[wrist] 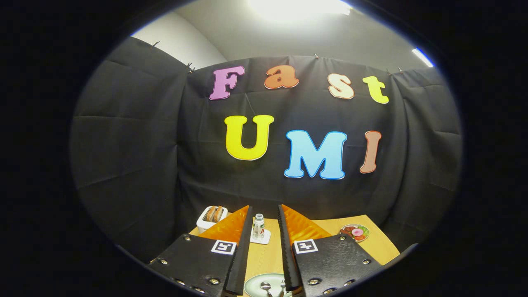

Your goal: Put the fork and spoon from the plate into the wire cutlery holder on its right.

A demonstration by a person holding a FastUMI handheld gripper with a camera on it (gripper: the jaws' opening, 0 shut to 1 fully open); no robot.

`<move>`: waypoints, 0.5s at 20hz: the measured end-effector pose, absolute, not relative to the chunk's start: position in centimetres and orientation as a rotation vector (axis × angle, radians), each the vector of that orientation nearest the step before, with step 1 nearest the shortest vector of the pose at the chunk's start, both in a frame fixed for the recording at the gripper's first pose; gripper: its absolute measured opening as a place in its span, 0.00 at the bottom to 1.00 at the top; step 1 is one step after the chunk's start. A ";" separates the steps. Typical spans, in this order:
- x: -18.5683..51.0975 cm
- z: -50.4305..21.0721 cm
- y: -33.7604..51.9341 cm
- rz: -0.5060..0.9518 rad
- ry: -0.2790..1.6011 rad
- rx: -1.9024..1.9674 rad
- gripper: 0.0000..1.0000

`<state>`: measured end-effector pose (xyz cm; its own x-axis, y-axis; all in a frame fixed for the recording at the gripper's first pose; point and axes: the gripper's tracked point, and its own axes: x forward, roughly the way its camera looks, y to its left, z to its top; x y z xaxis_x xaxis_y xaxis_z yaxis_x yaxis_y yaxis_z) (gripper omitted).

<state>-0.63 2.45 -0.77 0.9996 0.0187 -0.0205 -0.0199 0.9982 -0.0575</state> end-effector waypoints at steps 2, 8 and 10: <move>-0.8 -1.6 2.7 0.019 0.042 -0.057 0.37; -0.7 -9.8 1.4 -0.023 0.250 -0.073 0.37; -0.5 -13.4 0.6 -0.038 0.327 -0.076 0.37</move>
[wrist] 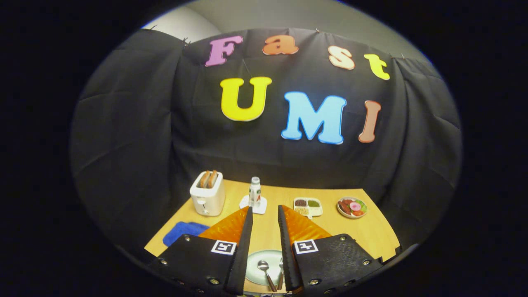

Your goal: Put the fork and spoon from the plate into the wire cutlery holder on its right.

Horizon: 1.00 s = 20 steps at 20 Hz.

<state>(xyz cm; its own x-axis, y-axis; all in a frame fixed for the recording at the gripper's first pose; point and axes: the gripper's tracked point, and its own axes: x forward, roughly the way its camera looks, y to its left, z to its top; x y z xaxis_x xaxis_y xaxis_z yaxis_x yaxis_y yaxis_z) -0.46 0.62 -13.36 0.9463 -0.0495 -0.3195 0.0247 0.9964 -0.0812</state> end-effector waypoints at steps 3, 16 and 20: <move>-0.4 -18.7 -0.8 -0.072 0.443 -0.074 0.37; -2.4 -40.0 -5.0 -0.203 0.973 -0.049 0.37; -3.6 -43.7 -4.9 -0.195 1.073 -0.021 0.37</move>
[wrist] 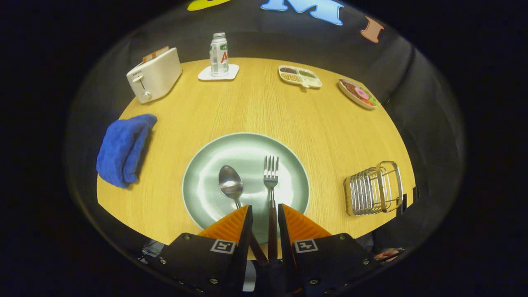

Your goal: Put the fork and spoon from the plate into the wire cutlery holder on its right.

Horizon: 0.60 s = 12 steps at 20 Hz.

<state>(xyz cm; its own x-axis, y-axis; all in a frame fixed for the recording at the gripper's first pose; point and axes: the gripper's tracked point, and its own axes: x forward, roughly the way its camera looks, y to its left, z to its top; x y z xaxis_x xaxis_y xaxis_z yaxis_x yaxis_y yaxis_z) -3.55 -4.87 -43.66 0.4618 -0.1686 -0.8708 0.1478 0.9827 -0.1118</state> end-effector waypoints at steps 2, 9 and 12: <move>-3.9 -44.7 -5.2 -0.201 1.098 -0.022 0.37; -4.3 -48.0 -5.7 -0.179 1.175 -0.016 0.35; -4.6 -47.6 -5.6 -0.155 1.189 -0.040 0.10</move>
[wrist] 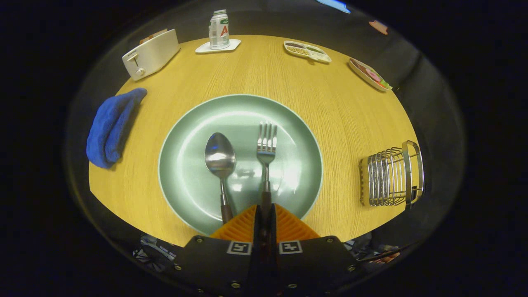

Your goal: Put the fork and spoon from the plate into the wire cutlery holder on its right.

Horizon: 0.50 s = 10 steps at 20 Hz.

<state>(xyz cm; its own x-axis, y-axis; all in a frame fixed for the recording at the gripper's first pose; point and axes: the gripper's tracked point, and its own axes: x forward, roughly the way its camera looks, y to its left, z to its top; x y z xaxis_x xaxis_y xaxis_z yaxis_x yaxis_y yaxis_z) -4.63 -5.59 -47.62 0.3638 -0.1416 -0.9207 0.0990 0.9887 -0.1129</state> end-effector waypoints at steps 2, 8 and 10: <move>-4.2 -47.4 -5.5 -0.145 1.167 -0.049 0.09; -3.5 -44.7 -5.3 -0.184 1.087 -0.052 0.01; -3.3 -43.1 -5.5 -0.199 1.058 -0.064 0.01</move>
<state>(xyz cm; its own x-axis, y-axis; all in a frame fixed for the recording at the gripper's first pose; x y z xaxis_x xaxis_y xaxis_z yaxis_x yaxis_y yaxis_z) -3.33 -5.49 -43.12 0.4748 -0.1933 -0.8586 0.1322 0.9802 -0.1475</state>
